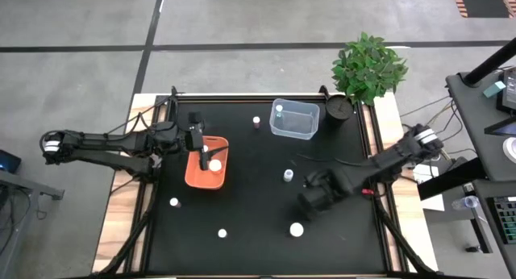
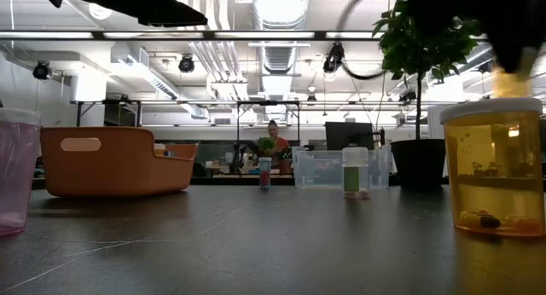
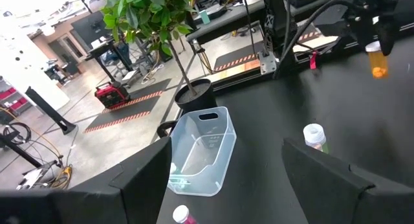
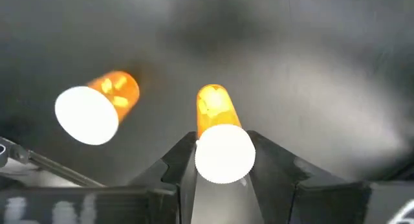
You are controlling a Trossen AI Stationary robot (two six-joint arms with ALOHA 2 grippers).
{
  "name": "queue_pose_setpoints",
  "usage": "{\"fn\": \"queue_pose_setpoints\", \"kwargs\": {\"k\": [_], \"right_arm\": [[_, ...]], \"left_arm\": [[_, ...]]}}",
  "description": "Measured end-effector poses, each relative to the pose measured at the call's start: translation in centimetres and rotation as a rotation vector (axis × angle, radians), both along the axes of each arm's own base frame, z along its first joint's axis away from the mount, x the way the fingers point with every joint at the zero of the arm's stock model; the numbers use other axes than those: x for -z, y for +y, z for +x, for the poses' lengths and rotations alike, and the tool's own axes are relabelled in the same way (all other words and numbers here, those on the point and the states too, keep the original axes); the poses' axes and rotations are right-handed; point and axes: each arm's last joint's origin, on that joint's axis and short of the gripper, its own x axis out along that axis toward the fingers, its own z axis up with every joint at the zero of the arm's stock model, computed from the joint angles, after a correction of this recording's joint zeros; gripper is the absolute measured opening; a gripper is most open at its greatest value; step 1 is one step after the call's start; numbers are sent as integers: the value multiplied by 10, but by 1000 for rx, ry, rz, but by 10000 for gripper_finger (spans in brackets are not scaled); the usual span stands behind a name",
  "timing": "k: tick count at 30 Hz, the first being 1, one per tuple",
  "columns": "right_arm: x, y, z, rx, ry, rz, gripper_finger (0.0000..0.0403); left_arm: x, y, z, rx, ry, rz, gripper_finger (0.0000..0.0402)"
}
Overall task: Pick and place medicine bottles into bin by pill shape (circle, oval)
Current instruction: Put the small orange tablet pill bottle into the transparent bin
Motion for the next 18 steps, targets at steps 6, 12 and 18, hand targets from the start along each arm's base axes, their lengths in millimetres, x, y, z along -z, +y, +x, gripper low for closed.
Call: {"fn": "queue_pose_setpoints", "kwargs": {"k": [6,12,18], "right_arm": [[-20,-27,44,-166,8,-100,113],[-36,-67,84,-329,-52,-149,113],[-43,-129,111,-435,-108,-183,113]], "left_arm": [[0,0,0,0,0,0,274],[0,0,0,0,0,0,274],[0,0,0,1,0,0,274]]}}
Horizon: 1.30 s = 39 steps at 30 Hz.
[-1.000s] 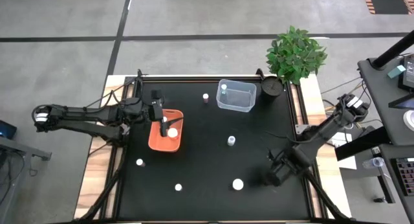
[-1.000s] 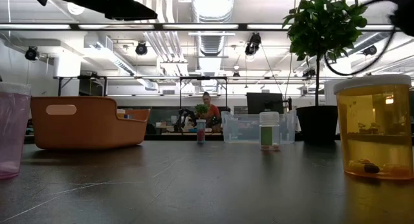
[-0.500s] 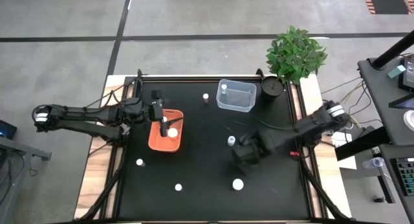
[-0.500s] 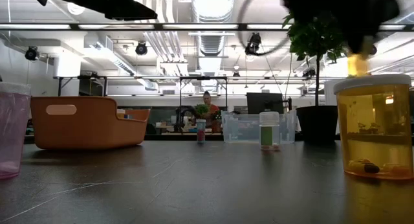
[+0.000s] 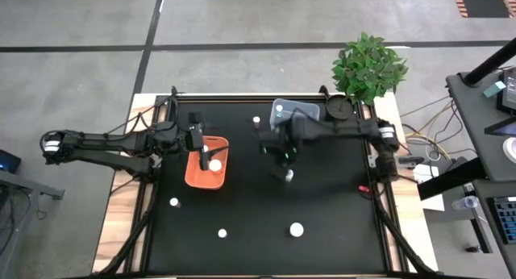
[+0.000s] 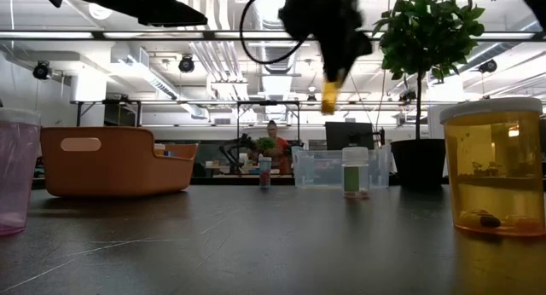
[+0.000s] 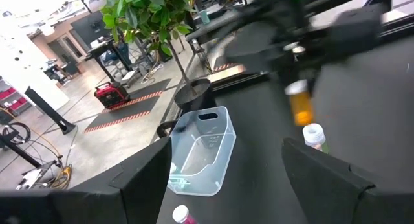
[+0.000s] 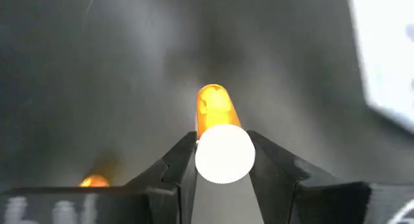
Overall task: Pick and place medicine bottles into bin by pill shape (circle, oval)
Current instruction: Put the small orange tablet pill bottle into the transparent bin
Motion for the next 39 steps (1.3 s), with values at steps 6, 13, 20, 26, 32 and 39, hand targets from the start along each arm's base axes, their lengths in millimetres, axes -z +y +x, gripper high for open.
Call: {"fn": "queue_pose_setpoints", "kwargs": {"k": [6,13,20,26,32,39], "right_arm": [[2,-78,16,-33,-31,-64,112],[12,-161,14,-24,-11,-85,112],[30,-219,-6,-23,58,-68,112],[47,-241,-17,-143,130,-45,112],[50,-249,-23,-192,142,-38,112],[53,-251,-25,-181,154,-26,112]], "left_arm": [[0,0,0,-1,0,0,274],[0,0,0,-1,0,0,274],[0,0,0,0,0,1,274],[0,0,0,0,1,5,274],[0,0,0,0,2,6,274],[0,0,0,-1,2,6,274]]}}
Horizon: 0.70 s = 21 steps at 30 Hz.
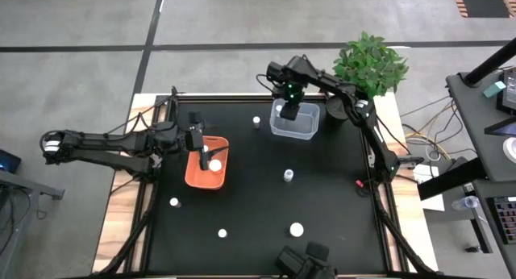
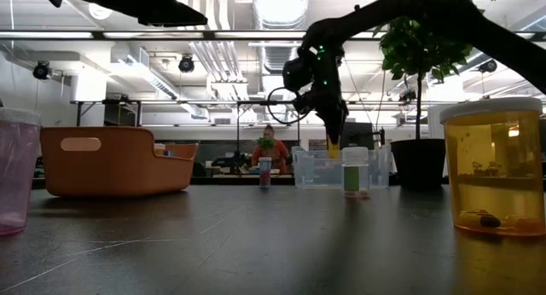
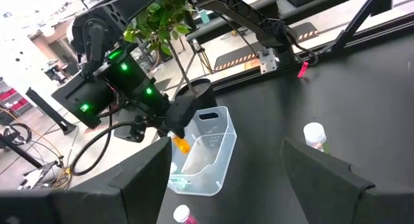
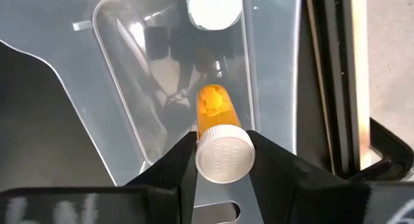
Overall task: Pick and place medicine bottles into bin by pill shape (circle, oval)
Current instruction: Put the small orange tablet pill bottle into the transparent bin
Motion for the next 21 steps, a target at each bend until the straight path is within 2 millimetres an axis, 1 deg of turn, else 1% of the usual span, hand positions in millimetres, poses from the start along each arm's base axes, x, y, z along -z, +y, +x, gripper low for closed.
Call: {"fn": "queue_pose_setpoints", "kwargs": {"k": [7,13,21], "right_arm": [[15,4,-5,5,56,39,112],[24,7,-11,12,119,26,112],[27,7,-11,30,105,12,112]], "left_arm": [[2,0,0,0,22,-1,274],[2,0,0,0,22,-1,274],[2,0,0,0,22,-2,274]]}}
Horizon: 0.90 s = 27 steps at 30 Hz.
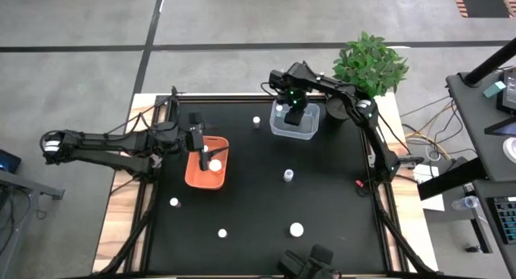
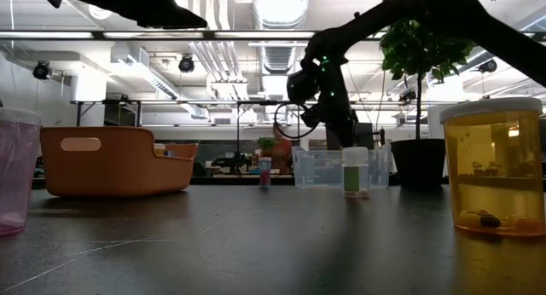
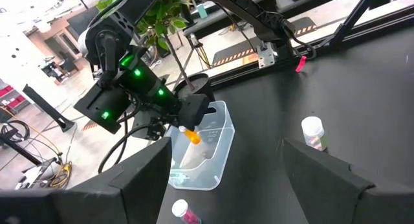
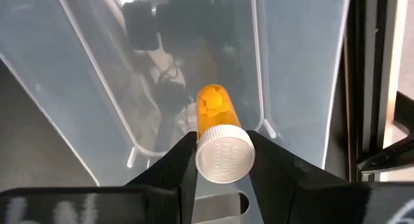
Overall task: Pick and place medicine bottles into bin by pill shape (circle, oval)
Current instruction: Put the small orange tablet pill bottle into the transparent bin
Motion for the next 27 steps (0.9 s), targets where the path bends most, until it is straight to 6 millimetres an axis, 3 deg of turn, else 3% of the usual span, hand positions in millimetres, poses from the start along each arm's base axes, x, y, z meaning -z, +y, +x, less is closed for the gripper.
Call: {"fn": "queue_pose_setpoints", "kwargs": {"k": [15,27], "right_arm": [[17,2,-1,51,-68,-58,112],[15,0,3,95,-99,-87,128]], "left_arm": [[0,0,0,0,-5,0,274],[0,0,0,0,-5,0,274]]}}
